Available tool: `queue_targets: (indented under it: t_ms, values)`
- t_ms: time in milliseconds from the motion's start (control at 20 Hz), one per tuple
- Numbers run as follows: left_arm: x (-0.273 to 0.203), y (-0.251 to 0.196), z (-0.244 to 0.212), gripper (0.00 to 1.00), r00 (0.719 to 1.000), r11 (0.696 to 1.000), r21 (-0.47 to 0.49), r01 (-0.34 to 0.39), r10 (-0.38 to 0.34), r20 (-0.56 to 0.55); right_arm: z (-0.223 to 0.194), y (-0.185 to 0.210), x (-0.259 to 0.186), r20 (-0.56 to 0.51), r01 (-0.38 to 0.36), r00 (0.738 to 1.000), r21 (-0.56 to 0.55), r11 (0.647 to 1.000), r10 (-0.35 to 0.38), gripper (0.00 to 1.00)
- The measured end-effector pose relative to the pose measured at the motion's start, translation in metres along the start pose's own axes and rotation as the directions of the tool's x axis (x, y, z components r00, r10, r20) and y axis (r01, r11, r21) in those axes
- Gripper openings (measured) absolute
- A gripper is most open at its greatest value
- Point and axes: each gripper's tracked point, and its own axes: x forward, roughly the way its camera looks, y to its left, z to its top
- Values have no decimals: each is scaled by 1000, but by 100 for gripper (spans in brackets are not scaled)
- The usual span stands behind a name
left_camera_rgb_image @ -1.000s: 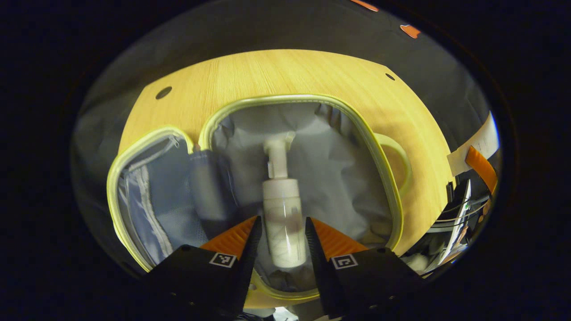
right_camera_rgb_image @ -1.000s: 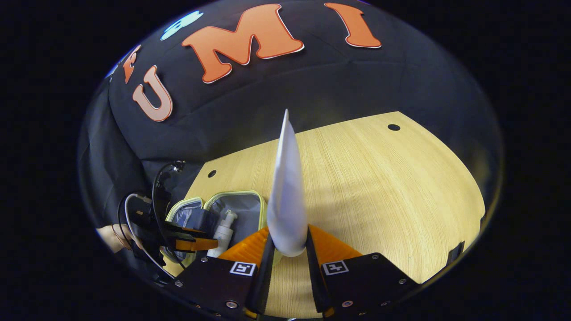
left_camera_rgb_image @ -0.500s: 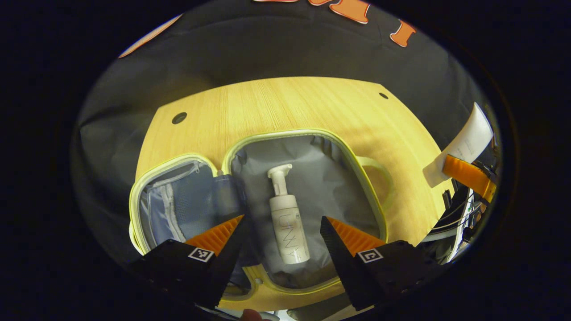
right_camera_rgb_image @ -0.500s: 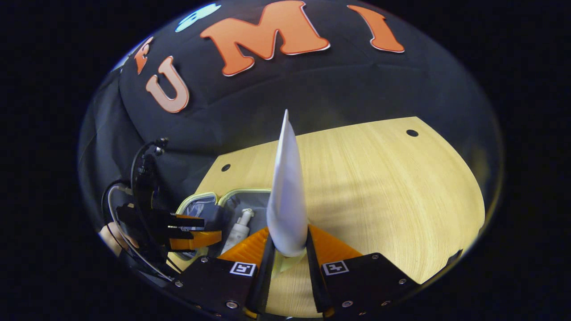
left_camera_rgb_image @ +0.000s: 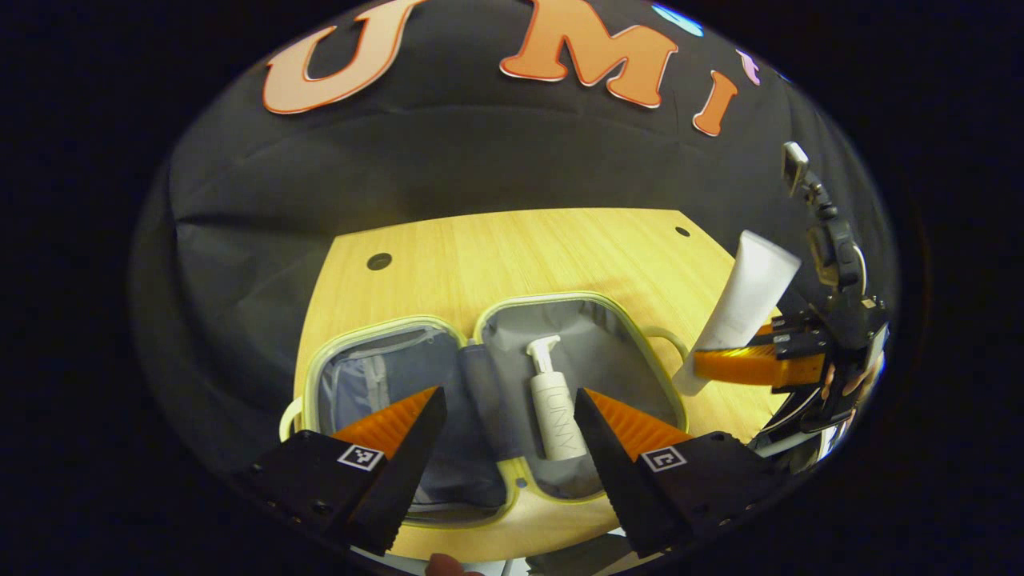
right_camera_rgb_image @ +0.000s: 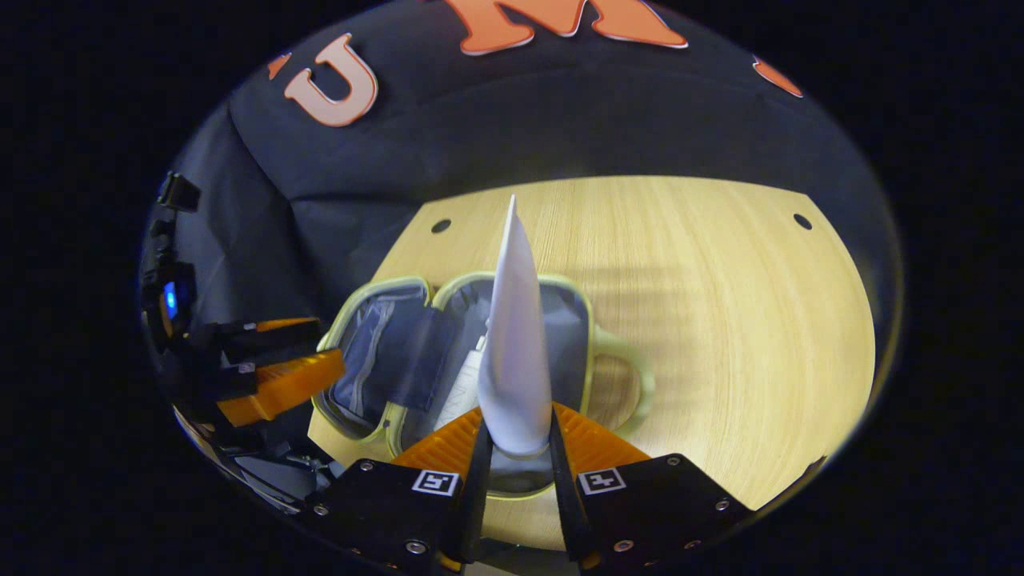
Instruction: First open the suitcase, pack the skin care products into it, and then close the suitcase.
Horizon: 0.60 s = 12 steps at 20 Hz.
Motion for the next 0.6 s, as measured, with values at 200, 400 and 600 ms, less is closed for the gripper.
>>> queue_targets:
  t_ms: [200, 400, 600]
  values:
    - [-19, 34, -14, 100, 999, 998, -53, -27, 28, 19, -33, 11, 28, -182, 5, 983, -8, 1000, -6, 40]
    - [-31, 62, -28, 100, 998, 993, -97, -65, 66, 6, -53, 15, 65, -294, 26, 956, 53, 998, -9, 41]
    - [-32, 78, -41, 100, 997, 988, -136, -76, 75, -13, -61, 10, 86, -346, 60, 938, 64, 996, -34, 40]
